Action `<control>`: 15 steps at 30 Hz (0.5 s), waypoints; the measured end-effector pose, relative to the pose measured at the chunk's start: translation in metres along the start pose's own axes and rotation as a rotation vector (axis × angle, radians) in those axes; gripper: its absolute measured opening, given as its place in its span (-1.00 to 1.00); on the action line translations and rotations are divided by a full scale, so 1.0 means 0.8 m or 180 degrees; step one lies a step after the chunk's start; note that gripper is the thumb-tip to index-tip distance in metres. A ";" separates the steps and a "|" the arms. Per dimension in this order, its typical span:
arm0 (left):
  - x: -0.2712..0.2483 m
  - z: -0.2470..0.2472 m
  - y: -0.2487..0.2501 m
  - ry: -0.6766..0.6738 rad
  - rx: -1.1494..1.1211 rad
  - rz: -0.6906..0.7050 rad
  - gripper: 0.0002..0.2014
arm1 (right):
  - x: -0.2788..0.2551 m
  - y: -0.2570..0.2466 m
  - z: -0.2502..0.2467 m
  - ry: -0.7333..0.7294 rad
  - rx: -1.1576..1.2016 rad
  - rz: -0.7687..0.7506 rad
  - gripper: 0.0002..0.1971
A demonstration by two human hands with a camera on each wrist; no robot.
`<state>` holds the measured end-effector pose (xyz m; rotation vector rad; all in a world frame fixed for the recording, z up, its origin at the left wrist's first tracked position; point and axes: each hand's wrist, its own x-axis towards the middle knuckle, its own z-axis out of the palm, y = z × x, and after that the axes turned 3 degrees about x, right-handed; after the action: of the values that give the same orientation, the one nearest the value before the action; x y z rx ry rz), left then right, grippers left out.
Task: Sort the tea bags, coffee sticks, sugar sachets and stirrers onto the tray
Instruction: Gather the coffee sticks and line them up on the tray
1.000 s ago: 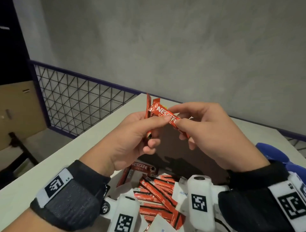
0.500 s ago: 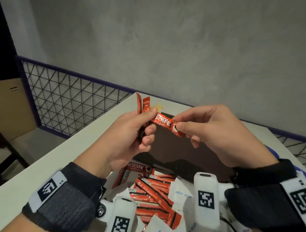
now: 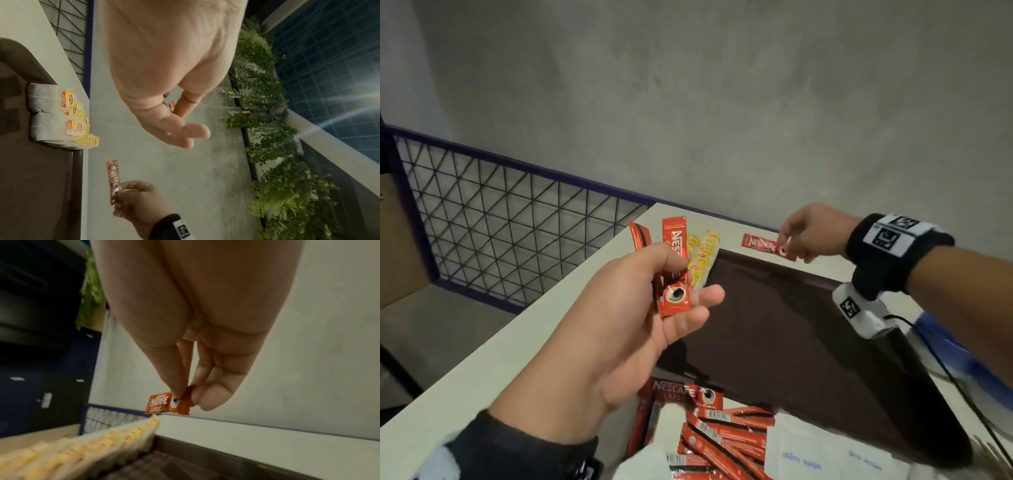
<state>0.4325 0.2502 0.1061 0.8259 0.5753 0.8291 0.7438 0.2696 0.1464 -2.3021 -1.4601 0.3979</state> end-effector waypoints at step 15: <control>0.004 -0.009 -0.005 0.0138 0.0375 -0.0085 -0.81 | 0.106 0.033 0.086 -0.0138 -0.0073 0.0298 -0.87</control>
<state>0.4309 0.2538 0.0984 0.9075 0.6771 0.7960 0.7710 0.3478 0.0705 -2.4006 -1.3874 0.4625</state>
